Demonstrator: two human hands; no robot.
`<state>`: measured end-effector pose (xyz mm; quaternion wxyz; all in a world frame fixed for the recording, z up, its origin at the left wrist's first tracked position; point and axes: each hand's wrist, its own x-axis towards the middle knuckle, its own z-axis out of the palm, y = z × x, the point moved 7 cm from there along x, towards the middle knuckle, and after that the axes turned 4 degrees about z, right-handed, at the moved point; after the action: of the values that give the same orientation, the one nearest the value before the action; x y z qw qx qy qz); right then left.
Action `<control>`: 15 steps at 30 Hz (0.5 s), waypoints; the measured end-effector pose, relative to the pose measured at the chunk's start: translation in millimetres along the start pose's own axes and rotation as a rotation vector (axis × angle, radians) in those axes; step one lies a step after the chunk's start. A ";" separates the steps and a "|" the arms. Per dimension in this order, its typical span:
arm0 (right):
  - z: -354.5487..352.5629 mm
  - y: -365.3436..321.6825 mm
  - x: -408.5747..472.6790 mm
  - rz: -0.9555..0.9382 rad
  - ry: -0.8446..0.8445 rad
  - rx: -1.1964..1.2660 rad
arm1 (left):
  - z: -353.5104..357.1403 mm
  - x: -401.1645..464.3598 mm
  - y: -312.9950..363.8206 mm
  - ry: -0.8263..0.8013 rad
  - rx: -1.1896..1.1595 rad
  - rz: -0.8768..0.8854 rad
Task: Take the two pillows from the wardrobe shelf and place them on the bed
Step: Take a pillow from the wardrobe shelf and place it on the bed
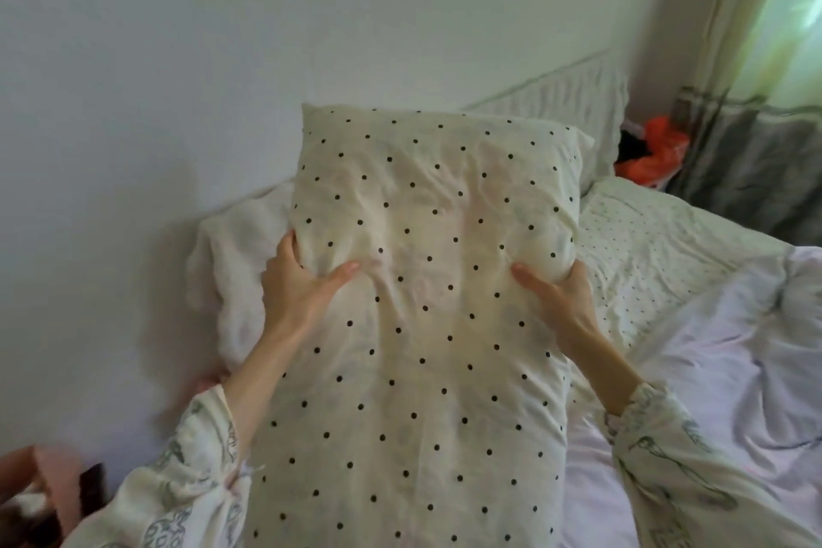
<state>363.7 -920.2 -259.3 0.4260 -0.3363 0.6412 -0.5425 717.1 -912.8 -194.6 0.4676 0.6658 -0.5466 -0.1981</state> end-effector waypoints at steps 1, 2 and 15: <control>7.4 7.0 6.1 0.022 0.034 -0.001 | 7.8 16.8 -7.6 -0.039 0.001 -0.001; 14.0 13.9 11.3 0.044 0.066 -0.009 | 15.6 32.6 -15.4 -0.077 0.001 -0.002; 12.8 121.8 70.4 0.287 0.368 0.039 | 174.8 137.6 -63.8 -0.471 0.212 0.063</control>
<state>350.2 -965.7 -392.3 0.3811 -0.1284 0.7387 -0.5409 660.8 -1111.7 -298.7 0.2609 0.6292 -0.6786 -0.2747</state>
